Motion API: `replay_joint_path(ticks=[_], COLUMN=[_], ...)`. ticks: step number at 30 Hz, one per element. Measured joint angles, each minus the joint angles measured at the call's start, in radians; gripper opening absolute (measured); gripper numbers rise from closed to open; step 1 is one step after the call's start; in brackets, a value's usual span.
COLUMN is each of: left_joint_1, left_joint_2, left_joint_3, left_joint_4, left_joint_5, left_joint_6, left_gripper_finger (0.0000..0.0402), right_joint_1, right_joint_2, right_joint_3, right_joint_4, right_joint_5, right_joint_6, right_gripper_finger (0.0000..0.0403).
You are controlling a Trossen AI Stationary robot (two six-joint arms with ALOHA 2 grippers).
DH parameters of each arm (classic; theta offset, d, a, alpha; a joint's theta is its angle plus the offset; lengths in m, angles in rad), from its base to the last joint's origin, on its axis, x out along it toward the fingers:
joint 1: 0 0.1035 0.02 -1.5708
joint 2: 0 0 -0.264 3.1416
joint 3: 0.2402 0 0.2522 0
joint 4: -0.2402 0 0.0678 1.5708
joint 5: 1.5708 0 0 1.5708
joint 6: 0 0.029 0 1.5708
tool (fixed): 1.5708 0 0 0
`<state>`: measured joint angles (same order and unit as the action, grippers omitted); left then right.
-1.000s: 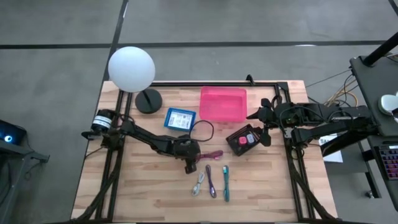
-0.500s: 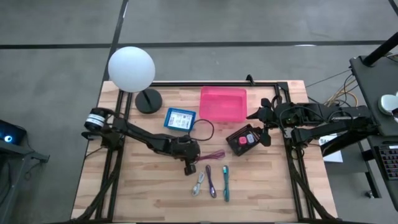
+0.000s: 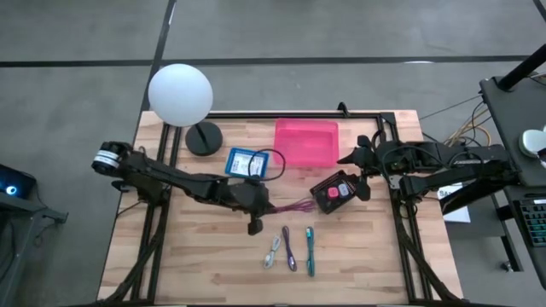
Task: Pick and place items into bin
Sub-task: Put the pink charger cable into the pink bin
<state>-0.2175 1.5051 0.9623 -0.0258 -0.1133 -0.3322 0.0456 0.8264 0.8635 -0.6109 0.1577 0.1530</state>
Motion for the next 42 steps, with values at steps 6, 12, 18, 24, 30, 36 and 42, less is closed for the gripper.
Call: replay_joint_path(ticks=[6, 12, 18, 24, 30, 36, 42], left_joint_1=[0.004, 0.007, 0.007, 0.009, 0.009, 0.01, 0.012], left_joint_2=[-0.064, -0.097, -0.101, -0.103, -0.115, -0.121, -0.137], left_joint_3=[0.0, -0.002, -0.002, 0.004, -0.002, -0.001, -0.002], left_joint_4=[0.003, 0.0, 0.008, 0.014, 0.014, 0.017, 0.005], left_joint_5=[-0.005, -0.009, -0.008, -0.038, -0.063, -0.078, -0.081], left_joint_6=[0.084, 0.128, 0.149, 0.19, 0.19, 0.189, 0.192], left_gripper_finger=[0.0008, 0.0008, 0.0008, 0.0008, 0.0008, 0.0008, 0.0008], right_joint_1=[0.0, 0.001, 0.009, 0.009, 0.017, 0.029, 0.03], right_joint_2=[0.043, 0.145, 0.284, 0.395, 0.441, 0.424, 0.387], right_joint_3=[-0.003, -0.007, -0.007, -0.007, -0.004, 0.0, 0.0], right_joint_4=[0.027, 0.033, 0.153, 0.296, 0.48, 0.605, 0.499], right_joint_5=[0.0, 0.0, -0.043, -0.122, -0.194, -0.192, -0.193], right_joint_6=[0.148, 0.258, 0.367, 0.356, 0.335, 0.199, 0.131], right_gripper_finger=[0.0215, 0.0215, 0.0215, 0.0215, 0.0214, 0.0214, 0.0214])
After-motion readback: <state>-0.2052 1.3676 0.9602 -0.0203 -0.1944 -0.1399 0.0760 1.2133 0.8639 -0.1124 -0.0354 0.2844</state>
